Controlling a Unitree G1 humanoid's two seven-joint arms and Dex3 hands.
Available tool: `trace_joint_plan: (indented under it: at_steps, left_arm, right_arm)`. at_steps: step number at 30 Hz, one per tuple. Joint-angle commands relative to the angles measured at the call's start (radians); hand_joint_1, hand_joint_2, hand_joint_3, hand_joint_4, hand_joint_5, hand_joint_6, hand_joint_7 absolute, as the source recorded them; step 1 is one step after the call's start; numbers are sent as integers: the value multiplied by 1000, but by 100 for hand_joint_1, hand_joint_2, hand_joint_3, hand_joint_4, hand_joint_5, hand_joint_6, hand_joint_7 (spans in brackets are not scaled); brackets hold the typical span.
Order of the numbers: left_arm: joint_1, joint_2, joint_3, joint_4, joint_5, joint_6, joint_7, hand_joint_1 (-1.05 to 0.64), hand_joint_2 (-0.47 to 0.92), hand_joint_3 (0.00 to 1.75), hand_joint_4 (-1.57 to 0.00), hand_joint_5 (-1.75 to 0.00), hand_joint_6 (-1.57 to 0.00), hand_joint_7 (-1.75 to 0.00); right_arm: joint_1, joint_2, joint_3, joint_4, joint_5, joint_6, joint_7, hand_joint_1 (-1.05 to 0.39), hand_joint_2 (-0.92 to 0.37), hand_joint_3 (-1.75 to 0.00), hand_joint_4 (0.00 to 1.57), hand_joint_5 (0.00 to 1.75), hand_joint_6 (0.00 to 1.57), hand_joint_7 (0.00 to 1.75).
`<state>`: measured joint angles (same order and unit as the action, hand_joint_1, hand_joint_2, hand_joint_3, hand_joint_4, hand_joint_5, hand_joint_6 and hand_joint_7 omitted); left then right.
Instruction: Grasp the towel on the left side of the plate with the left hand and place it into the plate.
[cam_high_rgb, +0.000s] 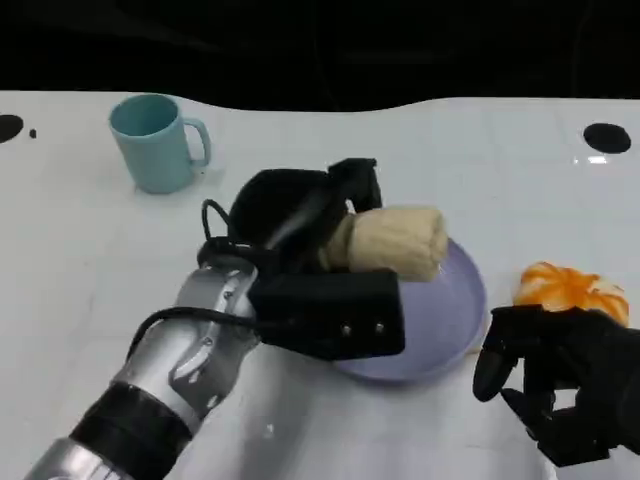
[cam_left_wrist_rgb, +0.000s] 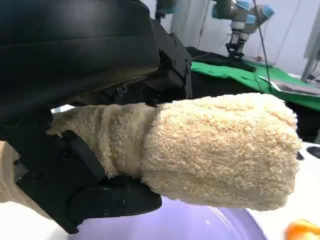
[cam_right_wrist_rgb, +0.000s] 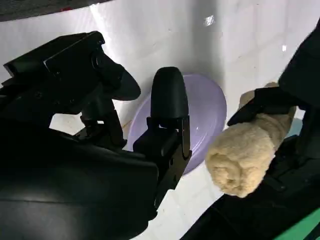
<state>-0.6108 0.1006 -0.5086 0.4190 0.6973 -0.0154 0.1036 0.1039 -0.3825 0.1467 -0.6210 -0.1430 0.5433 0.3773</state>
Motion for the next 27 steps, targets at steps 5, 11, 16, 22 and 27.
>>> trace_joint_plan:
  at_steps: [5,11,16,22,27]
  left_arm:
    - [-10,-31,-44,23,35,50,-55,-17,50,88,-88,-175,-63,-173]
    - [-5,-32,-42,-8,23,97,-152,-24,87,24,-60,-152,-90,-32]
    - [-1,-20,-51,-20,38,99,-166,-31,92,19,-51,-153,-79,-8]
    - [8,-4,-46,-45,38,92,-186,-39,92,18,-46,-141,-69,-1]
    - [17,25,-41,-87,33,87,-212,-43,92,21,-45,-121,-69,-1]
  right_arm:
    - [-6,0,8,-9,-1,-2,-7,2,-57,-108,75,175,71,144]
    - [-8,-1,6,-6,-1,-5,-5,1,-56,-108,75,175,71,144]
    - [-10,-7,5,0,-3,-4,-2,1,-56,-109,75,175,71,144]
    - [-11,-9,9,1,-8,-8,-2,1,-56,-108,75,175,70,143]
    - [-7,-1,4,7,1,-15,-4,2,-57,-108,75,175,71,144]
